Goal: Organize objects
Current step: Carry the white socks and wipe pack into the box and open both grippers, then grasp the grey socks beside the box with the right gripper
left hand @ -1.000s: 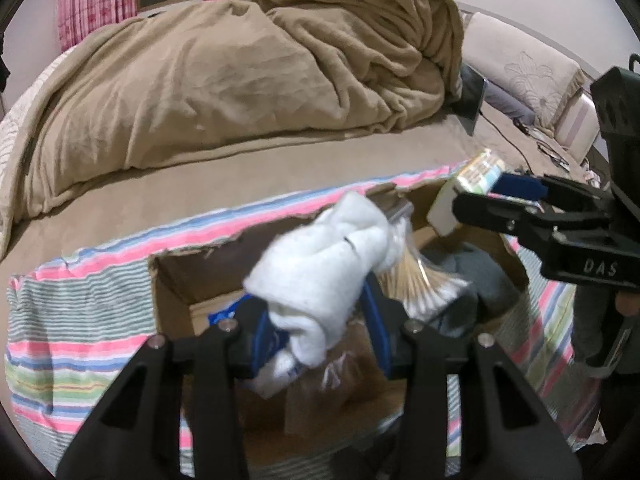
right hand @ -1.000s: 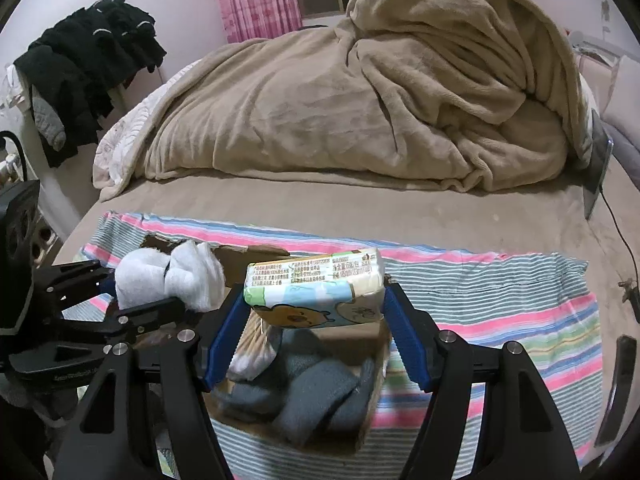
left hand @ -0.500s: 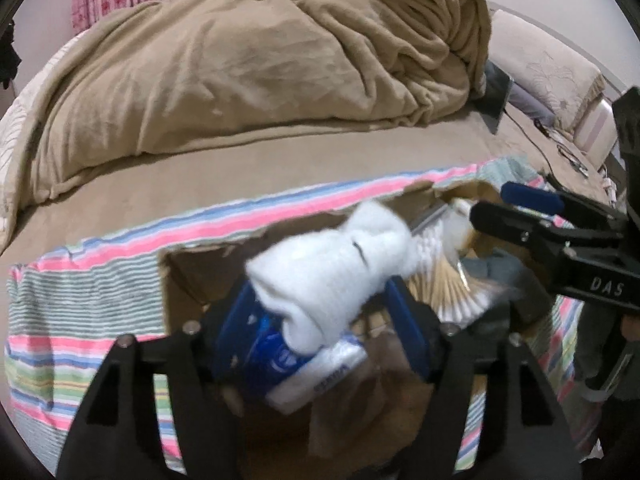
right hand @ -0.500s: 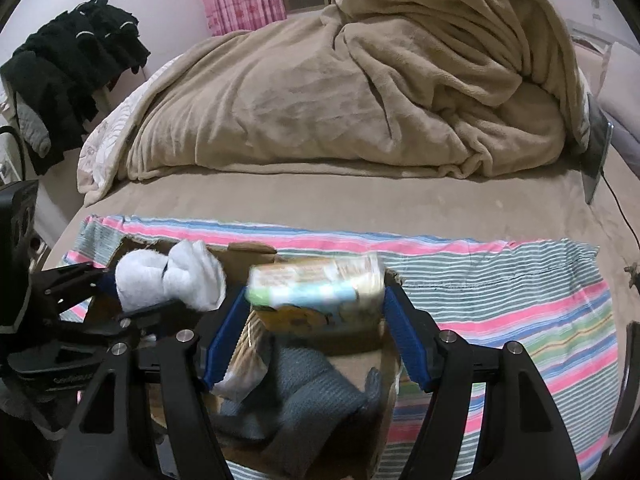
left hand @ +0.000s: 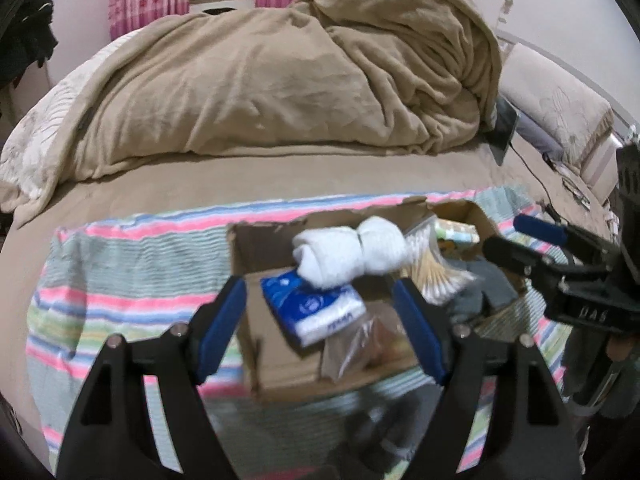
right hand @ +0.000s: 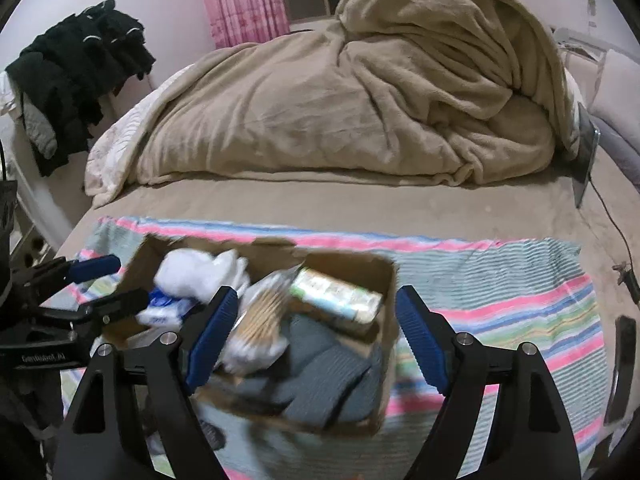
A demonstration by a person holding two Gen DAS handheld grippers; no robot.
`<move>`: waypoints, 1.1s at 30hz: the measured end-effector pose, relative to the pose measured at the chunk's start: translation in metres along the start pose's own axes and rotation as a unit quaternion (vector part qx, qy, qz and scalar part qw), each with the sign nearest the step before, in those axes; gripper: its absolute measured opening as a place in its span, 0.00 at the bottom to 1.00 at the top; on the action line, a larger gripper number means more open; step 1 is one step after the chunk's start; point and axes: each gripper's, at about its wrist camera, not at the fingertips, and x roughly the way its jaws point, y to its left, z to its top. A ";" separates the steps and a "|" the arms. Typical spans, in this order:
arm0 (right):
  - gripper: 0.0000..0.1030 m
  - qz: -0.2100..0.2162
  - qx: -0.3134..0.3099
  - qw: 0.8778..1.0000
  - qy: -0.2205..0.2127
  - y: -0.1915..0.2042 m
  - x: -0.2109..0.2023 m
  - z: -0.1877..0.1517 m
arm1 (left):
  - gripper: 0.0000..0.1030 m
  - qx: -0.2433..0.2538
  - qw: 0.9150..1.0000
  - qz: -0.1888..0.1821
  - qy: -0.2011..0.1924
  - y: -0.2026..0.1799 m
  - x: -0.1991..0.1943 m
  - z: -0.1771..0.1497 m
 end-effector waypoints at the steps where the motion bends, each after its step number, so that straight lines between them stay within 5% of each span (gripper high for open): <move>1: 0.81 0.003 -0.001 1.000 0.000 0.002 -0.003 -0.002 | 0.75 -0.006 1.000 0.002 -0.003 0.001 -0.006 -0.002; 16: 0.81 0.040 -0.042 0.998 0.030 0.045 -0.030 -0.037 | 0.75 -0.040 0.998 0.035 -0.019 0.015 -0.059 -0.051; 33: 0.81 0.065 -0.069 0.991 0.091 0.082 -0.003 -0.078 | 0.75 -0.075 0.996 0.053 -0.005 0.045 -0.065 -0.096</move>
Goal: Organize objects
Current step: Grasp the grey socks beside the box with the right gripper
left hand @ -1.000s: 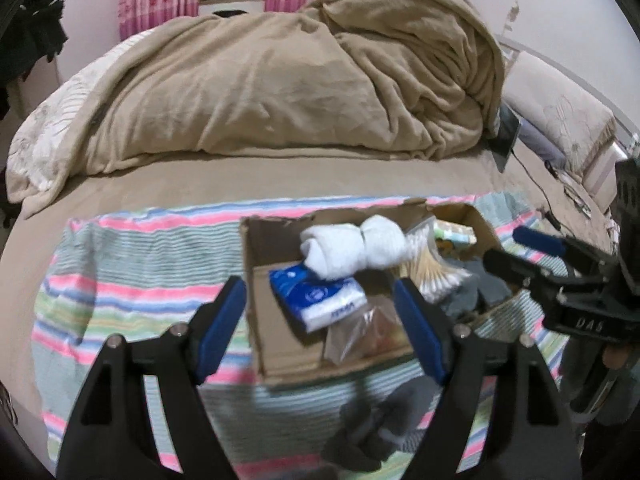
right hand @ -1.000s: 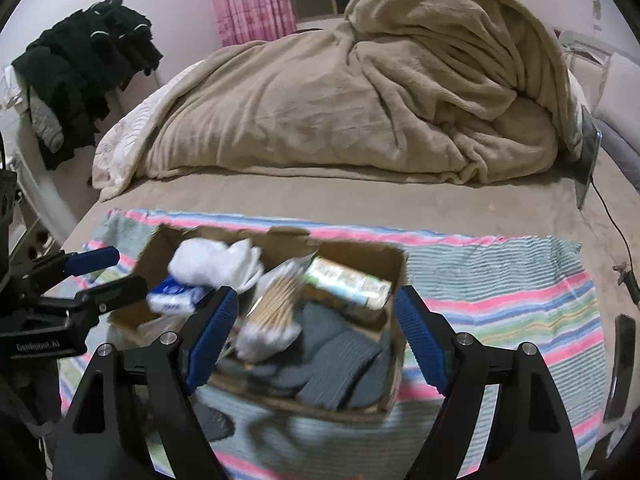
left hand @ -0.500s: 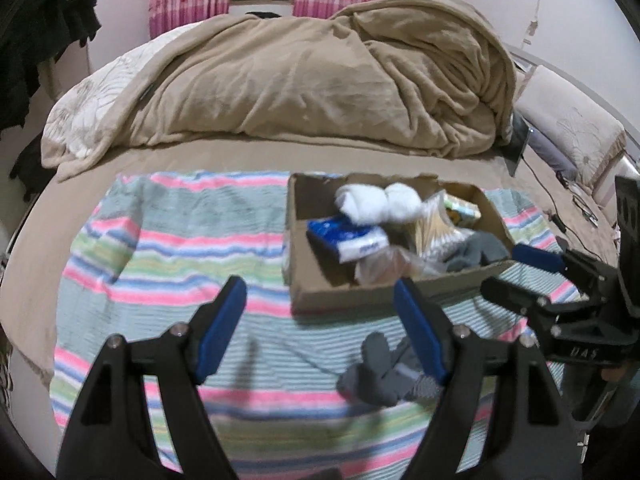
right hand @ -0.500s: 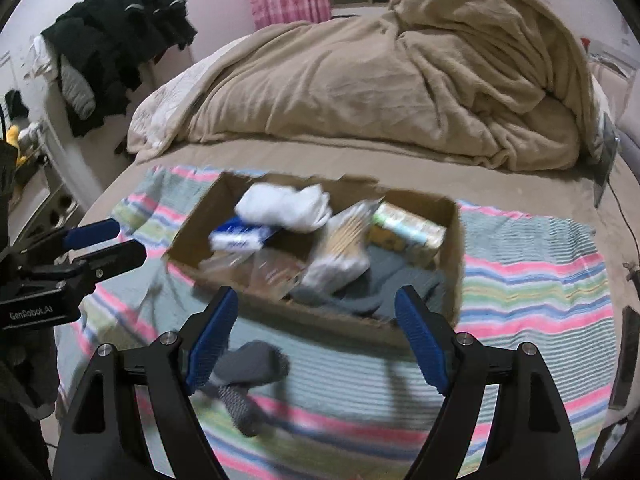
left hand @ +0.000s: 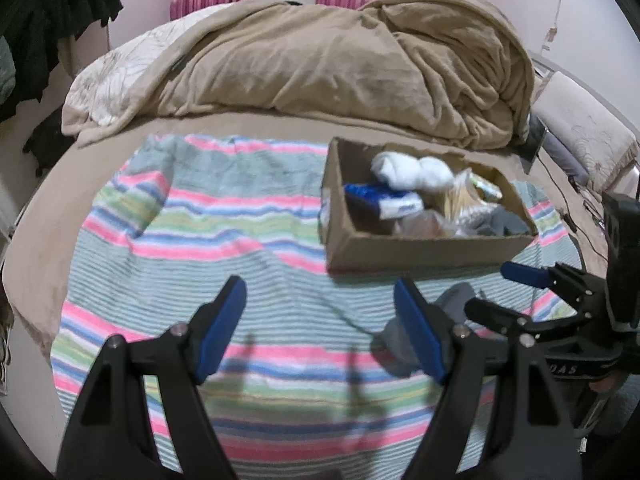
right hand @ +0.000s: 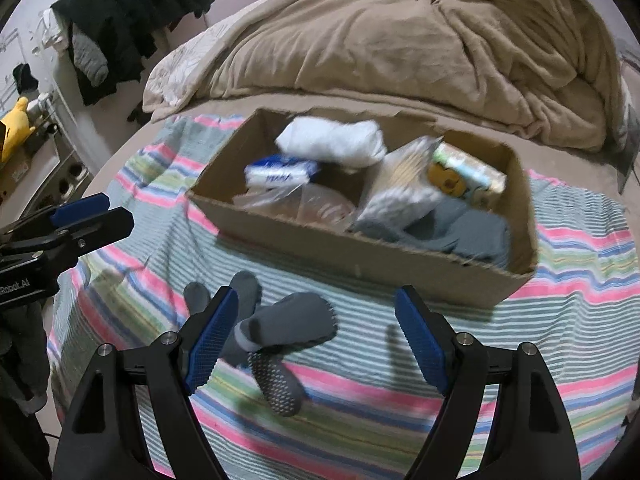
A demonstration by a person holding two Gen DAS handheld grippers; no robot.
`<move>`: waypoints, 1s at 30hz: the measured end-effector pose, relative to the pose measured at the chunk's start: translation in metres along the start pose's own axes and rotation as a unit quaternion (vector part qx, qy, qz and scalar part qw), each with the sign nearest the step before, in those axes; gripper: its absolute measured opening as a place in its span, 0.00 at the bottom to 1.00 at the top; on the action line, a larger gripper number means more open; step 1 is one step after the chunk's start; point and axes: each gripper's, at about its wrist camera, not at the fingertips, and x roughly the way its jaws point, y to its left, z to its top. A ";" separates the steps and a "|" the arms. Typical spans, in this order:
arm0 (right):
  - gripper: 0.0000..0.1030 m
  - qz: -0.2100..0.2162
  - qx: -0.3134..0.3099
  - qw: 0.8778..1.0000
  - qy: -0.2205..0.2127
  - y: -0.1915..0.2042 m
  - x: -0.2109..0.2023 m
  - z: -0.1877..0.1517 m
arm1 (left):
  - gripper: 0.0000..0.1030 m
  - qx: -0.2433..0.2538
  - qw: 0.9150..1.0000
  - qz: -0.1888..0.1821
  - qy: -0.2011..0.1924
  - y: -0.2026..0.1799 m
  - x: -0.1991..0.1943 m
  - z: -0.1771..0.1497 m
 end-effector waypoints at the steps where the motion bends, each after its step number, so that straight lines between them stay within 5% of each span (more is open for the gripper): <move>1: 0.81 0.002 -0.001 1.000 0.005 0.002 0.003 -0.002 | 0.75 -0.001 1.000 0.000 0.001 0.002 0.001 -0.002; 18: 0.76 0.034 -0.011 0.998 0.059 0.019 0.040 -0.016 | 0.75 -0.003 1.000 0.014 0.020 0.007 0.015 -0.017; 25: 0.42 0.072 -0.007 0.996 0.058 0.017 0.043 -0.017 | 0.75 0.005 1.000 0.014 0.021 -0.003 0.015 -0.016; 30: 0.29 0.079 -0.022 0.996 0.045 0.018 0.027 -0.015 | 0.75 0.013 1.000 0.014 0.016 -0.011 0.011 -0.013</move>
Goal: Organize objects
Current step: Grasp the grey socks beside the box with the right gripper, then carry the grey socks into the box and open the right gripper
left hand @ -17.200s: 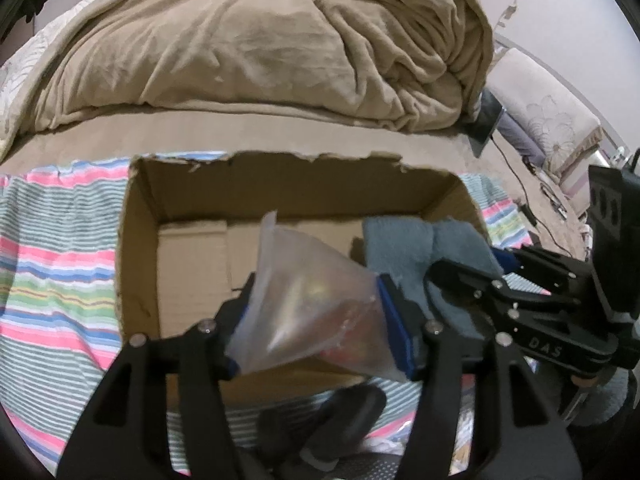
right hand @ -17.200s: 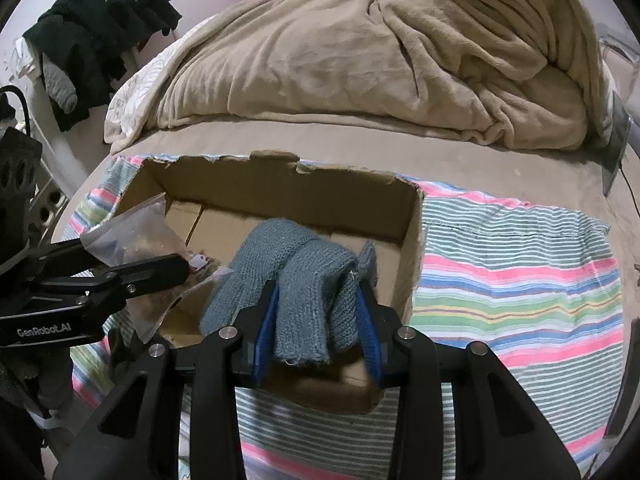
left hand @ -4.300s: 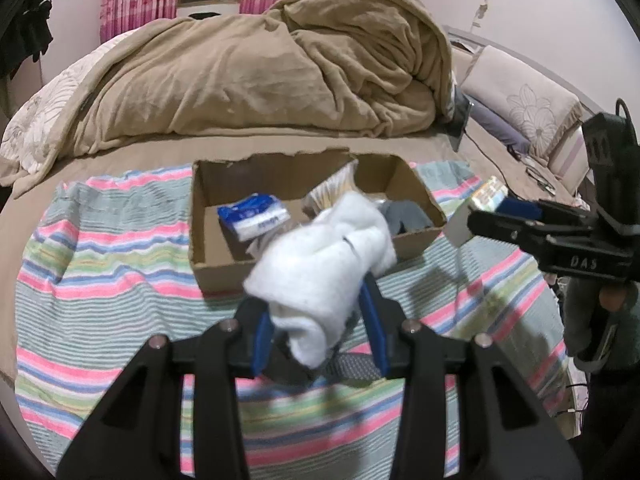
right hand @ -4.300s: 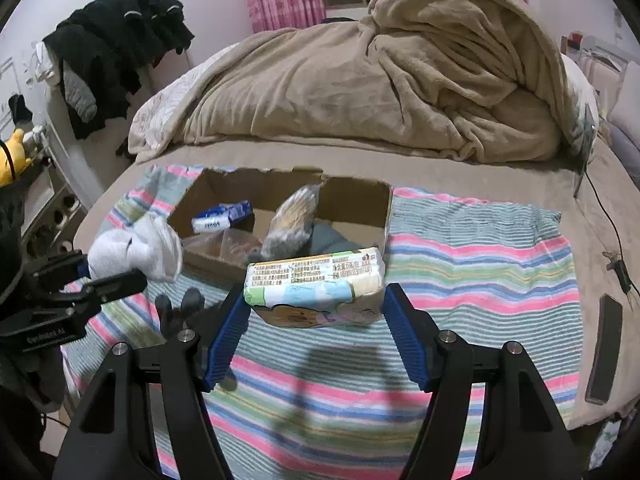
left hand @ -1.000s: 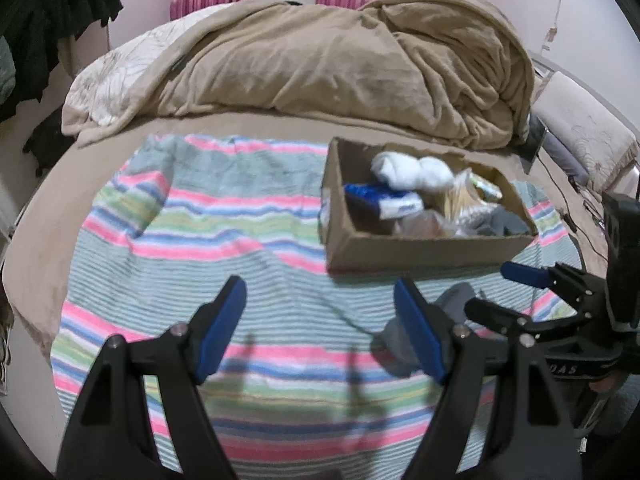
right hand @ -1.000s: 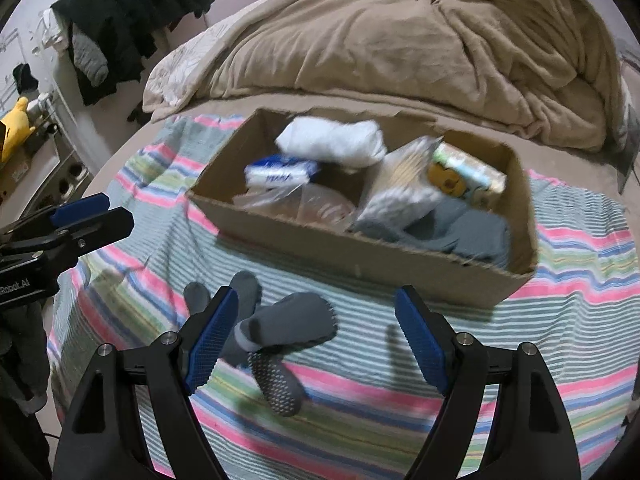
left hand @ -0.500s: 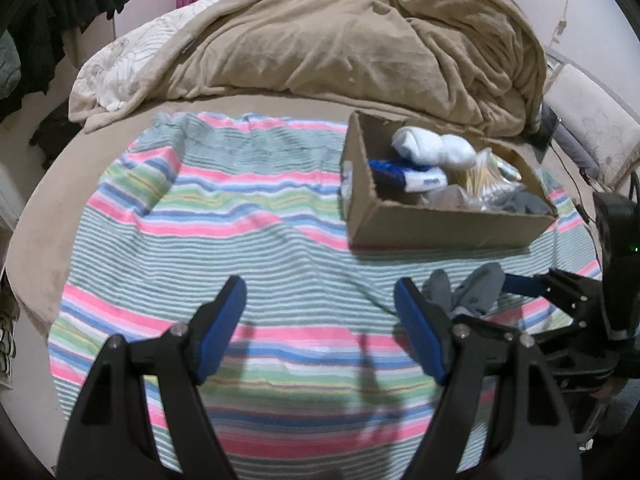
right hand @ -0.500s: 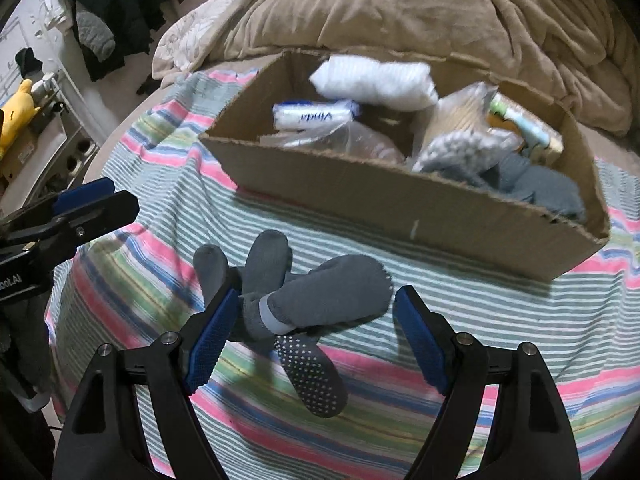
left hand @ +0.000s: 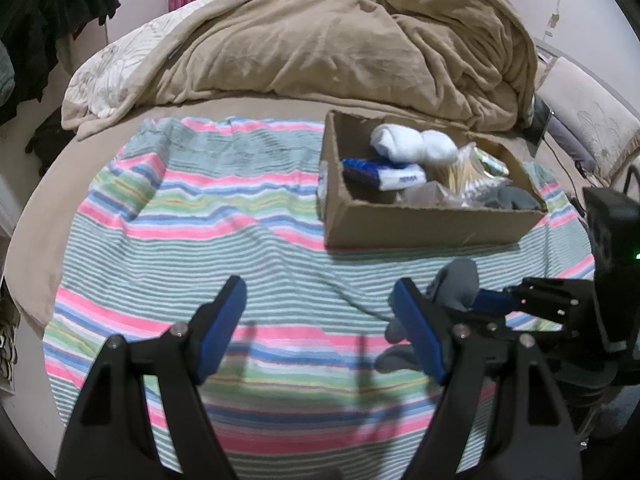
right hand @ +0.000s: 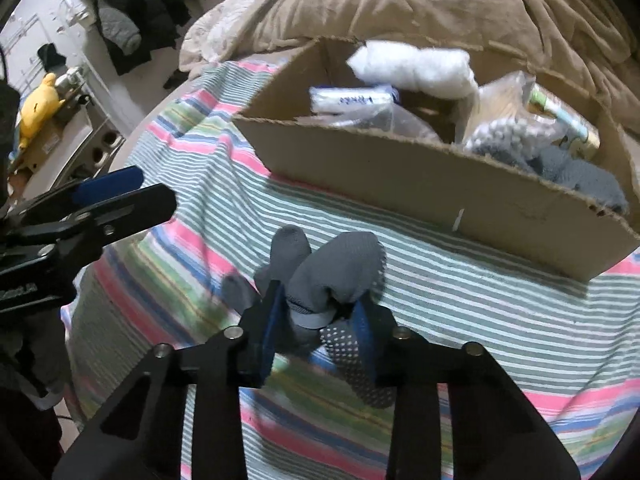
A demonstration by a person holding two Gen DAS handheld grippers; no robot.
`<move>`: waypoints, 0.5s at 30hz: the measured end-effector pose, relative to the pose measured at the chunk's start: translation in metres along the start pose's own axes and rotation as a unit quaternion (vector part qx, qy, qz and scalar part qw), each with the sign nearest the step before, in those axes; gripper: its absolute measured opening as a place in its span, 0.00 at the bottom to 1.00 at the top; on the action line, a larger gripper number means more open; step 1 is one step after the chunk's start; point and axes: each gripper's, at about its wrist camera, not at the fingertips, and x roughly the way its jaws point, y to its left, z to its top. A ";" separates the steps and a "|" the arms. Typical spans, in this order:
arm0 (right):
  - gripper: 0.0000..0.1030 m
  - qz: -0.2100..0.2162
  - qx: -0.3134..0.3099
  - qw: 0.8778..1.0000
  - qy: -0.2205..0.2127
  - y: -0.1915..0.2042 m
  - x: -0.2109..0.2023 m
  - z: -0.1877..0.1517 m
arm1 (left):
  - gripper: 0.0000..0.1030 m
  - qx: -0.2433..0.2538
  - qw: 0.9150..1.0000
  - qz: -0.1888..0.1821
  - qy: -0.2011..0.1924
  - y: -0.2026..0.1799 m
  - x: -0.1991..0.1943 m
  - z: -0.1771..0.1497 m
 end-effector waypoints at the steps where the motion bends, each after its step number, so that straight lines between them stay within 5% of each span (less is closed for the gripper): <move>1: 0.29 0.001 -0.001 1.000 -0.003 0.000 -0.003 0.001 | 0.75 0.000 1.000 0.000 -0.001 0.000 -0.001 0.001; 15: 0.29 -0.013 -0.001 0.997 -0.071 -0.017 -0.072 0.023 | 0.75 0.013 1.000 -0.005 -0.020 -0.016 -0.014 0.018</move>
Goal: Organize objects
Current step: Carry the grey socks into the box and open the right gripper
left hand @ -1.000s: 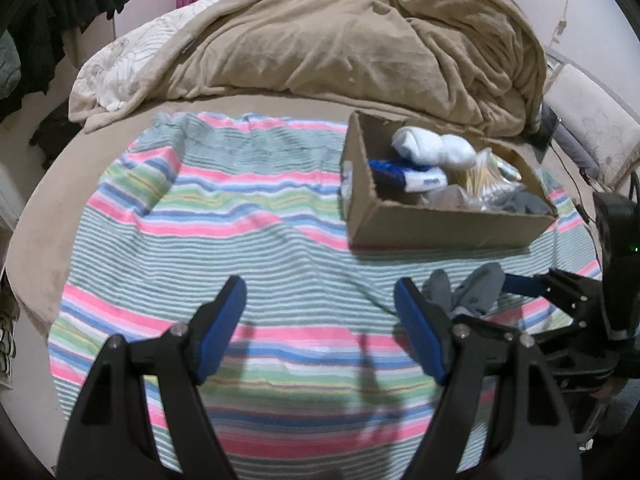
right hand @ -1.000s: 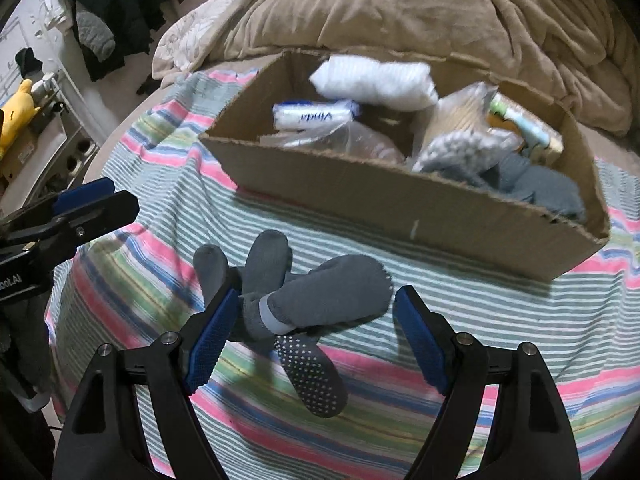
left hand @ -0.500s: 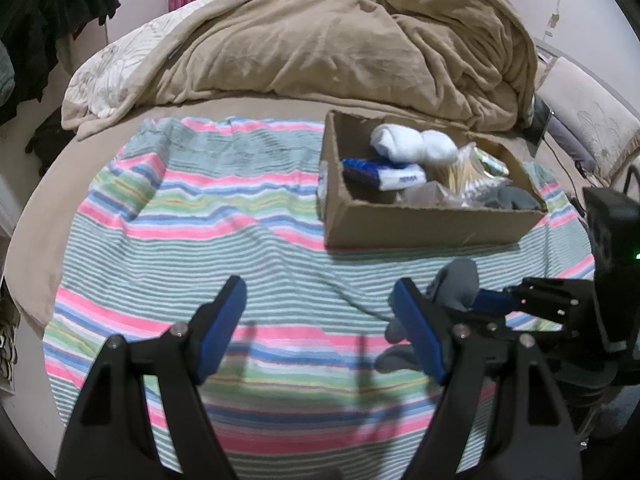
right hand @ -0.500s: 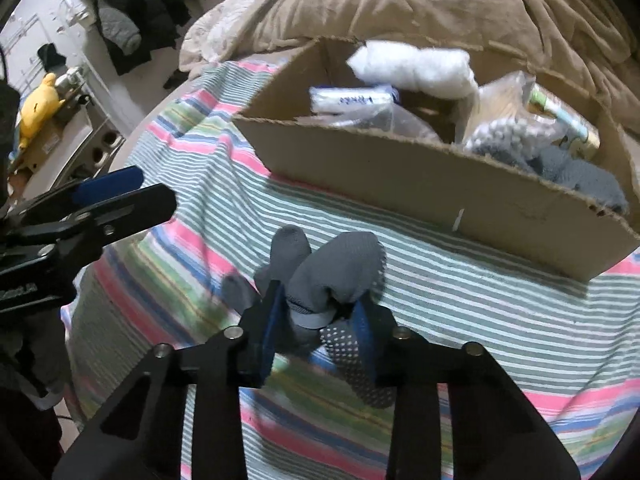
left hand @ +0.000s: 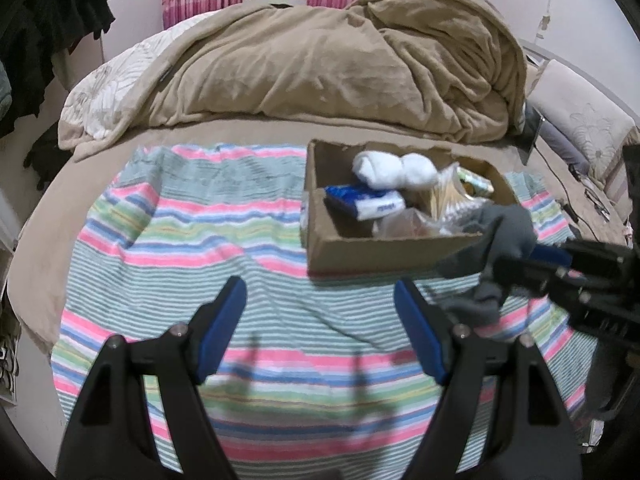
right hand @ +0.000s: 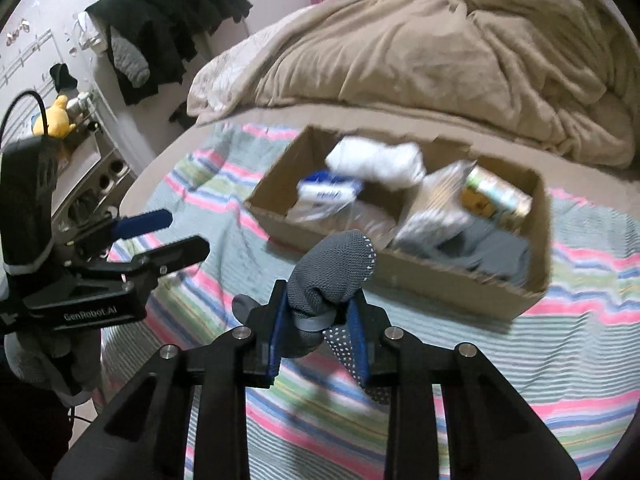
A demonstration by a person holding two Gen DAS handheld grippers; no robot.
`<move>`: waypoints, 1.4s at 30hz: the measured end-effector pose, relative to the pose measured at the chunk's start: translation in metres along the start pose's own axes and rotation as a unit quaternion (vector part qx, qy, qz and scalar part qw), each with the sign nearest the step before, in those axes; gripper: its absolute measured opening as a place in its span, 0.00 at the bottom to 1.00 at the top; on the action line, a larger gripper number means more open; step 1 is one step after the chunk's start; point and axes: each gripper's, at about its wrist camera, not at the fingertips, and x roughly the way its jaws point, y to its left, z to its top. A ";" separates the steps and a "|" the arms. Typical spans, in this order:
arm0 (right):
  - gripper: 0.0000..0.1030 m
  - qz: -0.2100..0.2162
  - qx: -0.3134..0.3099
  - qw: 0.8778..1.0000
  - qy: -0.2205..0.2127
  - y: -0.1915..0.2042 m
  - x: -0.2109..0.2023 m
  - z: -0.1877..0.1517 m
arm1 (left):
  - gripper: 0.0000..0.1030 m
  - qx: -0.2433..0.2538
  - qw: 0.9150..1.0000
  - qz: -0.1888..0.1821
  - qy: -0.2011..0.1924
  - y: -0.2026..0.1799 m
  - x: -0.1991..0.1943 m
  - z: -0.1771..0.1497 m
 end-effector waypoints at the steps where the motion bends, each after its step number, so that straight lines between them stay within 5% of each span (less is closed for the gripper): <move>1: 0.29 -0.003 0.001 1.000 -0.006 -0.002 -0.005 0.002 | 0.75 0.002 1.000 -0.001 -0.001 -0.001 -0.001 0.001; 16: 0.29 -0.038 0.005 0.996 -0.077 -0.036 -0.048 0.052 | 0.75 0.016 0.999 -0.009 -0.028 -0.012 -0.009 0.026; 42: 0.29 -0.018 0.019 0.999 0.027 -0.056 0.100 0.064 | 0.75 -0.020 1.000 -0.011 -0.012 0.024 0.039 0.034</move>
